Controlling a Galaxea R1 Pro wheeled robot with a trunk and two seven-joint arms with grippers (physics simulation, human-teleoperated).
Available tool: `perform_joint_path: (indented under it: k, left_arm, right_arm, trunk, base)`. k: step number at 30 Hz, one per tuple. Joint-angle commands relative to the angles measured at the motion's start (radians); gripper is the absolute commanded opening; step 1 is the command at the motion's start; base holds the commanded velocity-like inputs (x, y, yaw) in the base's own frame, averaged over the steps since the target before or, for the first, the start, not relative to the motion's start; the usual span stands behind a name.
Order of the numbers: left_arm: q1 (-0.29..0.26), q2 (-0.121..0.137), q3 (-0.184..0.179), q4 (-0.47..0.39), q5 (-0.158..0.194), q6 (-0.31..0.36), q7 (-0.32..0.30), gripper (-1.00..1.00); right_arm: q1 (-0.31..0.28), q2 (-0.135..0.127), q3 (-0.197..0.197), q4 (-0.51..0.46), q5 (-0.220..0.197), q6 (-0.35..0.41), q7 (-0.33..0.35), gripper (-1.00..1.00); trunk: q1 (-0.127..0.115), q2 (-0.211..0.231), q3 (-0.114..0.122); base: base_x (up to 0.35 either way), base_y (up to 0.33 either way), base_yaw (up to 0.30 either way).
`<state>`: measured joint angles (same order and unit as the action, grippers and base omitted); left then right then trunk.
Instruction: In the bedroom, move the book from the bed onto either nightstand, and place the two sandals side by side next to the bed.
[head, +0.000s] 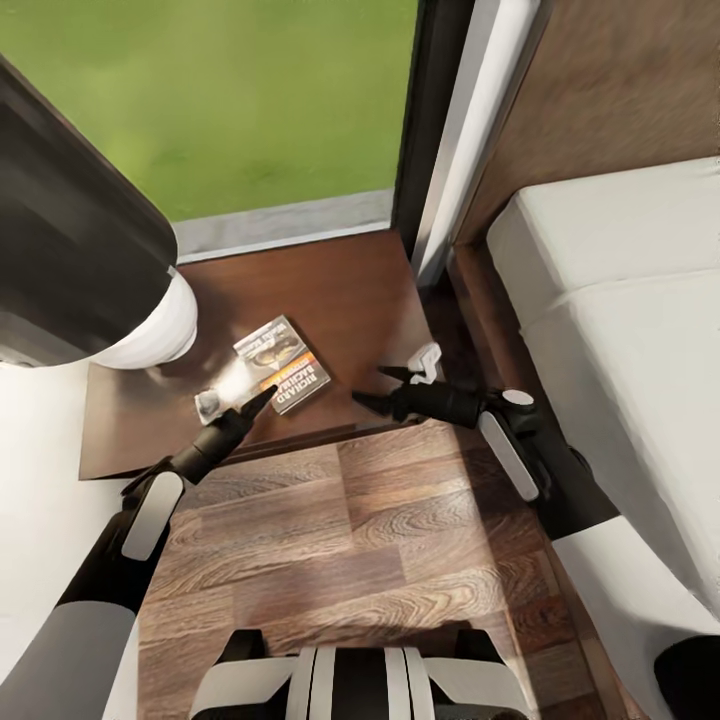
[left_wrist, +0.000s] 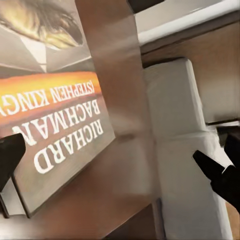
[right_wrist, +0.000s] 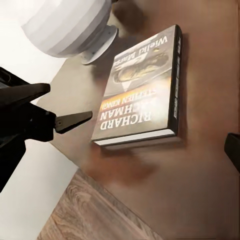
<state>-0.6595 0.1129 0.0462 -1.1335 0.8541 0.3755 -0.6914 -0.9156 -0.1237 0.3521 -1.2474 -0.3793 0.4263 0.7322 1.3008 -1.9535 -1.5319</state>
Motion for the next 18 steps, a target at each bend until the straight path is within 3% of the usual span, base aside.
perform_joint_path:
  k: [1,2,6,11,16,18]
  left_arm:
    - [0.002,0.001,-0.002,-0.001,0.006,0.009,0.000,1.00]
    - [0.006,0.001,-0.005,-0.002,-0.009,0.010,0.003,1.00]
    - [0.010,-0.004,-0.008,-0.003,-0.039,0.012,0.004,1.00]
    - [0.019,-0.005,-0.059,-0.003,-0.051,0.013,0.009,1.00]
    - [0.020,0.001,-0.147,-0.027,-0.053,0.018,0.112,1.00]
    - [0.023,0.005,-0.182,-0.081,-0.053,0.045,0.202,1.00]
  right_arm:
    - [0.016,-0.001,0.002,-0.022,0.000,0.011,-0.030,1.00]
    - [0.037,-0.001,0.008,-0.045,0.025,0.013,-0.068,1.00]
    - [0.059,-0.001,0.034,-0.056,0.044,0.014,-0.092,1.00]
    - [0.091,-0.004,0.055,-0.061,0.051,0.012,-0.122,1.00]
    - [0.105,-0.011,0.054,-0.061,0.051,0.012,-0.189,1.00]
    - [0.116,-0.012,0.052,-0.061,0.051,0.008,-0.234,1.00]
  trunk:
    - [-0.004,0.007,0.003]
    - [-0.008,0.014,0.006]
    - [-0.023,0.042,0.019]
    - [-0.042,0.077,0.034]
    - [-0.061,0.112,0.050]
    - [-0.069,0.126,0.056]
  base:
    - [0.000,0.000,0.000]
    - [0.000,0.000,0.000]
    - [0.000,0.000,0.000]
    - [0.000,0.000,0.000]
    - [0.000,0.000,0.000]
    - [0.000,0.000,0.000]
